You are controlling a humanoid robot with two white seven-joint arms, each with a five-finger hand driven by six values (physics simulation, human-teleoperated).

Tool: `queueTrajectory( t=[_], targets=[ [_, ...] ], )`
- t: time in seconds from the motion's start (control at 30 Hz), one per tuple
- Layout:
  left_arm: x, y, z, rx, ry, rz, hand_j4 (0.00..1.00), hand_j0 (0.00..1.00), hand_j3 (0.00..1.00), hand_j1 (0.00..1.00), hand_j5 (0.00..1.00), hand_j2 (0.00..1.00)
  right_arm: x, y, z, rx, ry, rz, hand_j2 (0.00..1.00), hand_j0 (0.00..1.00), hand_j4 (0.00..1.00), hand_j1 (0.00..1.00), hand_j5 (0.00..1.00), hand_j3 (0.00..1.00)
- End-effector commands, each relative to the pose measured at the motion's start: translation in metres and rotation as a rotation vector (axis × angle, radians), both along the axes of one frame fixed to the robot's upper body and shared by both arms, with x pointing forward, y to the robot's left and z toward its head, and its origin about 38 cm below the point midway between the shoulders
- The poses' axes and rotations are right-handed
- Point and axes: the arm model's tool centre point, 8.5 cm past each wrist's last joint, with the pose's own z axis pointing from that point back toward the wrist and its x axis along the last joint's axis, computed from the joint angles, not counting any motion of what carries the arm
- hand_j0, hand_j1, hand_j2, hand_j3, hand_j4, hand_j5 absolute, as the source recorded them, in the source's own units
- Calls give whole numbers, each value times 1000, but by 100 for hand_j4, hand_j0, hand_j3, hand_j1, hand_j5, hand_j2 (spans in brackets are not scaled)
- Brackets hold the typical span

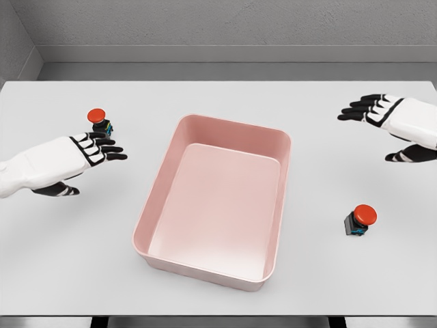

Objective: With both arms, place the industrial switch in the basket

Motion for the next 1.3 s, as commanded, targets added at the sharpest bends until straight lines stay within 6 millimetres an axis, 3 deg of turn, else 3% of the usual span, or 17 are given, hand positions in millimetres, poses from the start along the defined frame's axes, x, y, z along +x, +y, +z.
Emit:
queueTrajectory(
  t=[0.0,0.1,0.17,0.23,0.33,0.43,0.5,0.63,0.87,0.97,1.1,1.27],
  targets=[
    [0,0,3,-28,-3,2,100,100,100,100,100,100,-1,2,-4,7,13,6,100,100,100,100,100,100],
    [5,2,8,-27,-20,9,100,100,100,100,100,100,-2,3,-9,-4,31,9,100,100,100,100,100,100],
    [19,12,18,-35,-45,43,100,100,100,100,100,100,-3,2,-12,-5,40,7,100,100,100,100,100,100],
    [23,13,21,-95,-77,54,100,100,100,100,100,100,-8,1,-25,-1,84,10,100,100,100,100,100,100],
    [47,16,22,-84,-79,71,100,100,100,100,100,100,-9,-6,-22,-8,76,-4,100,100,100,100,100,100],
    [67,4,2,-132,-55,96,100,100,100,100,100,100,-9,-9,-23,-15,82,-12,100,100,100,100,100,100],
    [80,4,-2,-130,-41,113,100,100,100,100,100,100,-17,-14,-36,-31,128,-20,100,100,100,100,100,100],
    [93,-15,-9,-66,-54,92,100,100,100,100,100,100,-26,-17,-51,-52,179,-21,100,100,100,100,100,100],
    [108,-9,-2,38,-96,118,100,100,100,100,100,100,-32,-15,-60,-58,210,-11,100,100,100,100,100,100],
    [112,-3,-10,100,-99,140,100,100,100,100,100,100,-41,-17,-75,-53,253,-17,100,100,100,100,100,100],
    [124,3,-15,79,-78,181,100,100,100,100,100,100,-43,-20,-75,-42,262,-26,100,100,100,100,100,100],
    [138,-4,-33,60,-38,213,100,100,100,100,100,100,-50,-23,-81,-7,307,-40,100,100,100,100,100,100]
  ],
)
